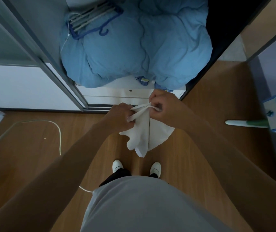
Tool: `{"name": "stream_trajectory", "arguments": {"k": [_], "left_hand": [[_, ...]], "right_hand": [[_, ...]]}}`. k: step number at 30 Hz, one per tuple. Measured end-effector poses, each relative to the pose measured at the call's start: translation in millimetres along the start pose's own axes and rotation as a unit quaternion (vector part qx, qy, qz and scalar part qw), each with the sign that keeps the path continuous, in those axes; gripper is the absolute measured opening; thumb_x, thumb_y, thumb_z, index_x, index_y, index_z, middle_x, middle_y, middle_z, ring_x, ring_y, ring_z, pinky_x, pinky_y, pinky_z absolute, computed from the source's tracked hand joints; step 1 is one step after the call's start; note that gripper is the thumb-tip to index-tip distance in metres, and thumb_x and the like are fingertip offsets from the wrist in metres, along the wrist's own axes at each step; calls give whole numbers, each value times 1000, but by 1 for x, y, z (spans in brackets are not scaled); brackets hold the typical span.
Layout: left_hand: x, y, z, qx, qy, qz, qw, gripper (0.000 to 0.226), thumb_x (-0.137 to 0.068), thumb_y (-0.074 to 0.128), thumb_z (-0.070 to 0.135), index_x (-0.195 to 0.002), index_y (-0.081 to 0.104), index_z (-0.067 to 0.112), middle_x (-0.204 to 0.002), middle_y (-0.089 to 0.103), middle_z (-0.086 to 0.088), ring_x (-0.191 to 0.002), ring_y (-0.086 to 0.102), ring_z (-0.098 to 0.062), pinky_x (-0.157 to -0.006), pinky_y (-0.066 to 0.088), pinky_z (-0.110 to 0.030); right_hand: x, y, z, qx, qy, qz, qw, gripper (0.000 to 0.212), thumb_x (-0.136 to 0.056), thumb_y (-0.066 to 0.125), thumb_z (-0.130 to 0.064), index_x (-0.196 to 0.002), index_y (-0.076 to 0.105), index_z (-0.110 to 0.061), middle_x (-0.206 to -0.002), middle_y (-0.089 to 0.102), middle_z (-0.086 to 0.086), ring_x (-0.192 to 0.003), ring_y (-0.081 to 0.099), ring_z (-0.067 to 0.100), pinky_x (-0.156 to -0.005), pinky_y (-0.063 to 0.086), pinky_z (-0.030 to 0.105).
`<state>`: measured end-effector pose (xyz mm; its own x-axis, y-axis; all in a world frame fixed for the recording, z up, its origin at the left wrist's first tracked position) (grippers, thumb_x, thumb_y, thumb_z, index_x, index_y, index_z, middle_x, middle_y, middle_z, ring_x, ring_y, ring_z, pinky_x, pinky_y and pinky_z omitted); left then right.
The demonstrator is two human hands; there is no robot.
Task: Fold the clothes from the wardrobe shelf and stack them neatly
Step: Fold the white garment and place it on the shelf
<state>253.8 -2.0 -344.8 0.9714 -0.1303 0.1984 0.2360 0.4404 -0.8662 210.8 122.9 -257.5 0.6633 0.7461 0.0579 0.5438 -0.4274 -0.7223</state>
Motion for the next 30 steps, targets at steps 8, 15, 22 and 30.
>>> {"name": "stream_trajectory", "arguments": {"k": [8, 15, 22, 30], "left_hand": [[12, 22, -49, 22, -126, 5, 992, 25, -91, 61, 14, -112, 72, 6, -106, 67, -12, -98, 61, -27, -84, 49, -33], [26, -15, -77, 62, -166, 167, 970, 36, -73, 45, 12, -89, 78, 10, -84, 74, -8, -80, 65, -30, -67, 42, -29], [42, -40, -93, 43, -194, 243, 949, 37, -71, 44, 13, -85, 78, 14, -85, 75, -7, -81, 65, -32, -69, 40, -30], [55, -51, -100, 52, -188, 258, 946, 44, -75, 37, 17, -92, 77, 13, -91, 75, -7, -85, 65, -29, -74, 48, -34]], "right_hand": [[5, -2, 3, -23, 14, 1, 1000, 34, -80, 67, 1, -61, 42, -11, -84, 51, 7, -64, 40, 10, -56, 29, 15], [11, 13, 36, 42, 92, -55, 993, 24, -87, 68, -10, -72, 58, 5, -85, 59, 21, -69, 48, 21, -65, 41, 36], [0, 16, 37, 62, 66, -52, 995, 23, -93, 67, -16, -82, 72, 2, -87, 69, 16, -80, 63, 29, -74, 46, 37], [-15, 45, 24, 64, 132, -88, 985, 48, -90, 48, 2, -133, 63, -16, -130, 63, 9, -118, 59, 26, -101, 48, 38]]}}
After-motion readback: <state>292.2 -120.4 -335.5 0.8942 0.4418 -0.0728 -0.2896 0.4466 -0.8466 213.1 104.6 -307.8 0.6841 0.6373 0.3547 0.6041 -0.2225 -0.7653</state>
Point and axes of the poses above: each hand's wrist, its own x-axis away from the middle knuckle, its own y-axis out of the palm, z = x × y, the point moved 8 cm from there along -x, towards the middle knuckle
